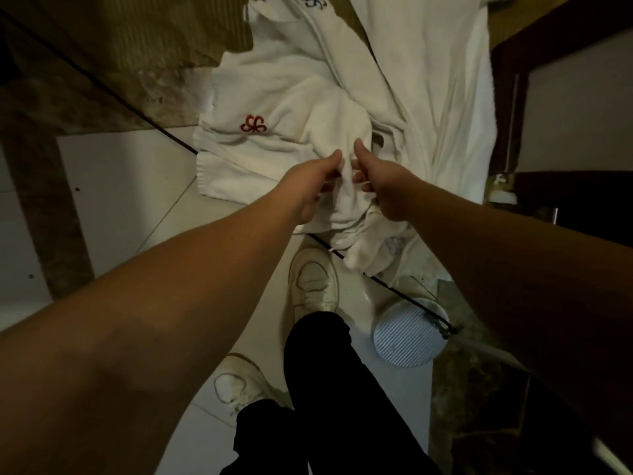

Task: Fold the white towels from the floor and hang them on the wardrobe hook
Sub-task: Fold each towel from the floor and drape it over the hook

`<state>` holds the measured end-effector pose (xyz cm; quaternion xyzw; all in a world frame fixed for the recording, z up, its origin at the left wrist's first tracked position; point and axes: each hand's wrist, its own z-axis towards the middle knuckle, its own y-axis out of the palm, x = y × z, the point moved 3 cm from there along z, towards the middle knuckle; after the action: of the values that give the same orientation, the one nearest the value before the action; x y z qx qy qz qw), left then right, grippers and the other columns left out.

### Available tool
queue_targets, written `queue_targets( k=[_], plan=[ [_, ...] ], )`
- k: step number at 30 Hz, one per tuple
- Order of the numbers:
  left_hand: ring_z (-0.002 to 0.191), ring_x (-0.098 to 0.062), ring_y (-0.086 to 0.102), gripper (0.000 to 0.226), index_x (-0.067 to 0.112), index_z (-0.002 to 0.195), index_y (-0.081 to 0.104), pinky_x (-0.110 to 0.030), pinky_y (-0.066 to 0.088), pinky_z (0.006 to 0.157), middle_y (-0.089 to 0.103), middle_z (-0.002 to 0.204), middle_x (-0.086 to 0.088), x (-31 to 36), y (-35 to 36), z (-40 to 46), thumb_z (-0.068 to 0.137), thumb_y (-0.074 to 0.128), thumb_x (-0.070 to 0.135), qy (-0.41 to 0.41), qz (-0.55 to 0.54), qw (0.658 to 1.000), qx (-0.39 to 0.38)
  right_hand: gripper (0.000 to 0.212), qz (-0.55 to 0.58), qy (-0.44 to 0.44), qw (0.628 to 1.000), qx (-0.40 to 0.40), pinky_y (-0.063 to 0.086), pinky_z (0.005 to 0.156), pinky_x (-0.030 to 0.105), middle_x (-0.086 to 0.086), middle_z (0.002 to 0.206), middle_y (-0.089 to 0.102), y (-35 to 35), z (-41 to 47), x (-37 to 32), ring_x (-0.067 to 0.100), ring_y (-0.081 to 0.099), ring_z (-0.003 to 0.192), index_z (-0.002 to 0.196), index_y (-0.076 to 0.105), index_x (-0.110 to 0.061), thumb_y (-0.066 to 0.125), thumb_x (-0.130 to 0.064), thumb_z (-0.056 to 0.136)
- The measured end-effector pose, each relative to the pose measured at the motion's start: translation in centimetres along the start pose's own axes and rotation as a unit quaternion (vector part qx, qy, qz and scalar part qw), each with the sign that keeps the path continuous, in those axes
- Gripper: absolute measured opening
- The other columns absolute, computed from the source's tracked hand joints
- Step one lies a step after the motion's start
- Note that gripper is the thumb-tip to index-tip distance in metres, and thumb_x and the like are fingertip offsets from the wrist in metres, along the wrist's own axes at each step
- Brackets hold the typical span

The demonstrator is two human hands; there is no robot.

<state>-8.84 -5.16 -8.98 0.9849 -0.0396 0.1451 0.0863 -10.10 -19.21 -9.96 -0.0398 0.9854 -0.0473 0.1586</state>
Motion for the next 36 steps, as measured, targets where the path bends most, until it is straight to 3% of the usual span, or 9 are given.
queue_targets(
  k=[2,5,8,10,14,16,23,30,36],
  plan=[
    [0.096,-0.017,0.058,0.03,0.015,0.118,0.066,-0.026,0.043,0.07,0.066,0.103,0.001,0.2,0.2,-0.6,0.102,0.055,0.038,0.008,-0.011,1.0,-0.001,0.067,0.012,-0.012,1.0,0.005,0.04,0.086,0.03,-0.007,0.093,0.063,-0.1,-0.6,-0.2,0.008,0.052,0.081,0.106,0.076,-0.025,0.035,-0.077,0.094],
    [0.099,-0.021,0.054,0.043,0.012,0.139,0.055,-0.029,0.043,0.079,0.062,0.118,-0.007,0.5,0.0,-1.7,0.102,0.056,0.033,0.037,-0.013,0.999,0.016,0.079,0.046,-0.03,0.998,0.011,0.052,0.075,0.024,-0.003,0.096,0.075,-0.7,-1.7,-0.9,0.01,0.066,0.083,0.072,0.083,-0.026,0.024,-0.072,0.099],
    [0.088,-0.018,0.056,0.036,0.009,0.129,0.062,-0.028,0.043,0.072,0.065,0.107,-0.005,-0.4,-0.4,-3.9,0.097,0.061,0.025,0.026,-0.064,0.997,0.014,0.082,0.048,-0.048,0.997,0.032,0.04,0.111,0.043,0.005,0.129,0.068,-1.6,-3.3,-0.8,0.022,0.056,0.124,0.066,0.081,-0.023,0.025,-0.074,0.097],
    [0.084,-0.018,0.056,0.023,0.009,0.112,0.066,-0.026,0.043,0.07,0.066,0.099,-0.005,-1.1,-0.7,-6.1,0.092,0.062,0.018,0.003,-0.098,0.995,0.004,0.073,0.089,-0.056,0.994,0.029,0.032,0.118,0.048,0.007,0.127,0.069,-1.9,-4.5,-0.5,0.024,0.056,0.126,0.073,0.078,-0.022,0.033,-0.074,0.096],
    [0.098,-0.025,0.059,0.023,0.008,0.113,0.067,-0.031,0.048,0.083,0.065,0.111,-0.01,-0.9,-2.2,-11.8,0.093,0.056,0.015,0.013,-0.149,0.988,-0.036,0.053,0.136,-0.089,0.984,-0.071,0.038,0.112,0.04,0.001,0.12,0.074,0.2,-8.8,-1.7,0.018,0.066,0.12,0.127,0.059,-0.022,0.047,-0.064,0.098],
    [0.105,-0.025,0.066,0.026,0.01,0.117,0.067,-0.036,0.05,0.097,0.072,0.113,-0.007,0.2,-2.8,-14.9,0.095,0.054,0.016,0.046,-0.172,0.982,-0.062,0.057,0.116,-0.09,0.982,-0.115,0.043,0.109,0.036,0.0,0.127,0.071,1.5,-11.7,-2.5,0.016,0.065,0.121,0.135,0.058,-0.022,0.054,-0.063,0.094],
    [0.11,-0.023,0.071,0.063,0.021,0.123,0.066,-0.036,0.058,0.086,0.073,0.12,-0.007,3.4,-4.2,-26.1,0.094,0.039,0.07,0.058,-0.14,0.982,-0.114,0.056,0.169,-0.118,0.973,-0.106,0.041,0.116,0.045,0.009,0.134,0.066,4.1,-22.1,-5.0,0.026,0.061,0.127,0.141,0.056,-0.011,0.065,-0.043,0.096],
    [0.108,-0.03,0.071,0.079,0.018,0.128,0.064,-0.038,0.06,0.08,0.072,0.12,-0.012,3.4,-6.6,-37.0,0.091,0.03,0.079,0.061,-0.175,0.978,-0.098,0.077,0.226,-0.142,0.956,-0.124,0.052,0.105,0.039,0.011,0.133,0.067,7.4,-33.8,-6.1,0.024,0.064,0.122,0.142,0.054,-0.007,0.074,-0.042,0.076],
    [0.105,-0.033,0.072,0.085,0.016,0.128,0.066,-0.042,0.062,0.074,0.072,0.12,-0.014,2.2,-8.7,-47.4,0.088,0.03,0.082,0.081,-0.21,0.967,-0.116,0.058,0.205,-0.153,0.958,-0.13,0.061,0.08,0.03,0.0,0.108,0.078,11.5,-43.9,-5.8,0.014,0.074,0.1,0.118,0.064,-0.019,0.067,-0.057,0.073]
  ],
)
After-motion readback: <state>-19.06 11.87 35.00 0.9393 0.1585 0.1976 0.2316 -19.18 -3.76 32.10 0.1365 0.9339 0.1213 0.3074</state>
